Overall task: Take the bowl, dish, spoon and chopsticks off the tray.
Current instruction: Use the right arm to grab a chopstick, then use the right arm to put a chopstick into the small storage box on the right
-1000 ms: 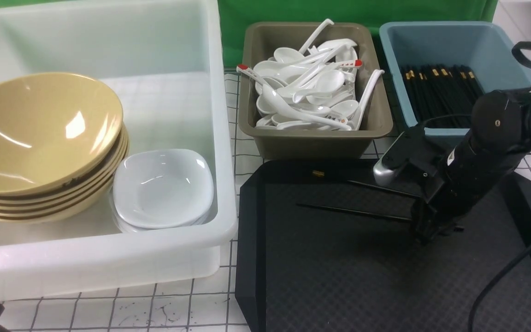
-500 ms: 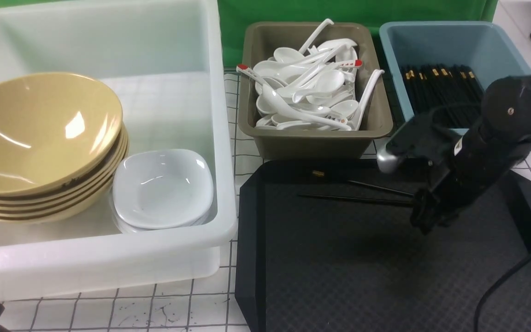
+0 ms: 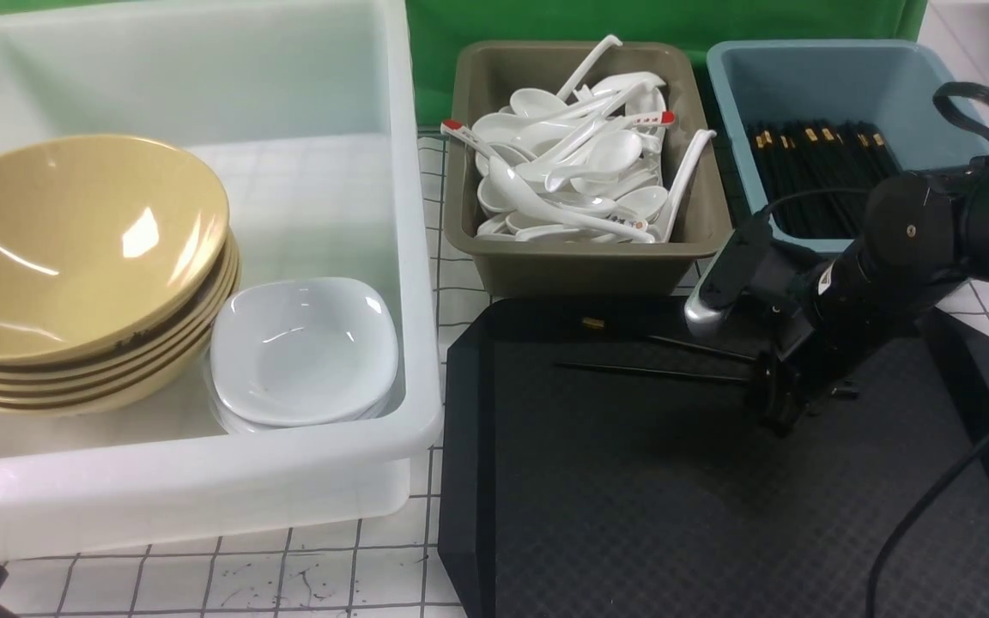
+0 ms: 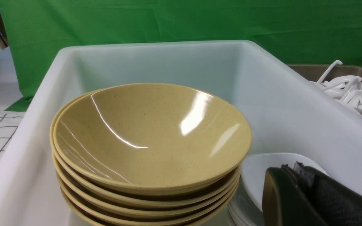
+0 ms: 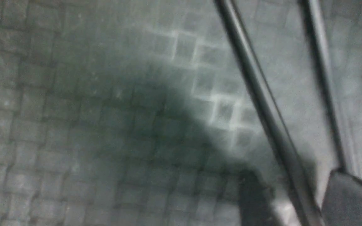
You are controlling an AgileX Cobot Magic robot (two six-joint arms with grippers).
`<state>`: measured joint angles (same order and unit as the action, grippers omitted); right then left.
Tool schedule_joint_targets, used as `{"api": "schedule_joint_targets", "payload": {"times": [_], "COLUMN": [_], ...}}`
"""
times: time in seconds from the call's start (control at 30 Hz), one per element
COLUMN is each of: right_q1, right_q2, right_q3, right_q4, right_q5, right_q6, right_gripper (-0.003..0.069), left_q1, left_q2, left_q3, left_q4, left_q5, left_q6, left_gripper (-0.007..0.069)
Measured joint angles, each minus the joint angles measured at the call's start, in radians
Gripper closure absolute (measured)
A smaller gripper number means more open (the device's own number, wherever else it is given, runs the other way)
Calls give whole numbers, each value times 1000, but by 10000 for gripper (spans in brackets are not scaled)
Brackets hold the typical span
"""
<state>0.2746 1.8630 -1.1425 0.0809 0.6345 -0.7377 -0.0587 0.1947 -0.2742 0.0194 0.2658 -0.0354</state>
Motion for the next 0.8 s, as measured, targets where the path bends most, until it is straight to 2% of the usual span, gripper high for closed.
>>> {"api": "schedule_joint_targets", "payload": {"times": [0.07, 0.23, 0.33, 0.43, 0.5, 0.63, 0.73, 0.8], "right_q1": [0, 0, 0, 1, 15, 37, 21, -25], "right_q2": [0, 0, -1, -9, -65, -245, -373, -422], "right_q3": [-1, -3, -4, -16, -28, -57, -63, -63], "right_q4": [1, 23, 37, 81, 128, 149, 147, 147], "right_q5": [23, 95, 111, 200, 310, 365, 287, 128], "right_q6": [0, 0, 2, 31, 36, 22, -10, -8], "right_gripper": [387, 571, 582, 582, 582, 582, 582, 582], "left_q1": [0, 0, 0, 0, 0, 0, 0, 0], "left_q2": [0, 0, 0, 0, 0, 0, 0, 0], "left_q3": [0, 0, 0, 0, 0, 0, 0, 0], "left_q4": [0, 0, 0, 0, 0, 0, 0, 0], "left_q5": [0, 0, 0, 0, 0, 0, 0, 0], "left_q6": [0, 0, 0, 0, 0, 0, 0, 0], "left_gripper": [638, 638, 638, 638, 638, 638, 638, 638]}}
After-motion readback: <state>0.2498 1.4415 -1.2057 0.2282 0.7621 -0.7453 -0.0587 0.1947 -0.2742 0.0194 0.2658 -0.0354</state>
